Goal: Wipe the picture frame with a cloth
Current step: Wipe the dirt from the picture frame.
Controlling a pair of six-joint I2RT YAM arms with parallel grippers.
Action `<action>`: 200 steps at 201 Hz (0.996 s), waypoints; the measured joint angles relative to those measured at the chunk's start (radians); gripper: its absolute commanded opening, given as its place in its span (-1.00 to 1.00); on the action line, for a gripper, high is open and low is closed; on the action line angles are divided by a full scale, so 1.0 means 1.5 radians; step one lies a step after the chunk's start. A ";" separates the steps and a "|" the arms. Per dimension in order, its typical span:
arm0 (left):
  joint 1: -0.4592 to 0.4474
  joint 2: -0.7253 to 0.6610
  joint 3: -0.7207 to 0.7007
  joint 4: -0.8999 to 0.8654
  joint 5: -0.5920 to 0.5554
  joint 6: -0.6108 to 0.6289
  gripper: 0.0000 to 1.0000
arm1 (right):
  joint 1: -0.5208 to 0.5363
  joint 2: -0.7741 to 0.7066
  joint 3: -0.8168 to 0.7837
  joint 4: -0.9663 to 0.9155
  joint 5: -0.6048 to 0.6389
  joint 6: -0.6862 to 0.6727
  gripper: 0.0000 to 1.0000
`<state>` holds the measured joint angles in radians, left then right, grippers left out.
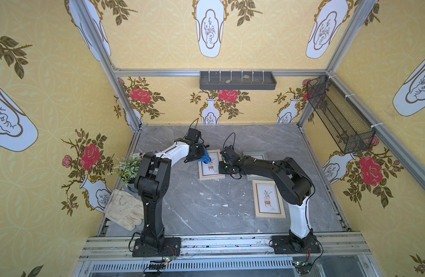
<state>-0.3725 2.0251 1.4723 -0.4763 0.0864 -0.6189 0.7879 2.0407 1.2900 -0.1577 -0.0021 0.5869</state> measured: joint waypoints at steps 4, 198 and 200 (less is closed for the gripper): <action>-0.003 -0.003 -0.004 -0.002 0.000 0.002 -1.00 | 0.000 0.000 0.000 0.000 0.001 0.001 -0.64; -0.063 -0.103 -0.178 0.041 -0.008 0.009 -1.00 | 0.001 0.004 0.012 -0.016 0.004 -0.003 -0.65; -0.068 -0.111 -0.188 0.040 -0.008 0.008 -1.00 | 0.001 0.004 0.013 -0.017 0.004 -0.003 -0.65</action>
<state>-0.4747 1.8591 1.1896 -0.4156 0.0750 -0.6075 0.7887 2.0472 1.3090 -0.1825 0.0044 0.5827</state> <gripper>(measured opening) 0.115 0.268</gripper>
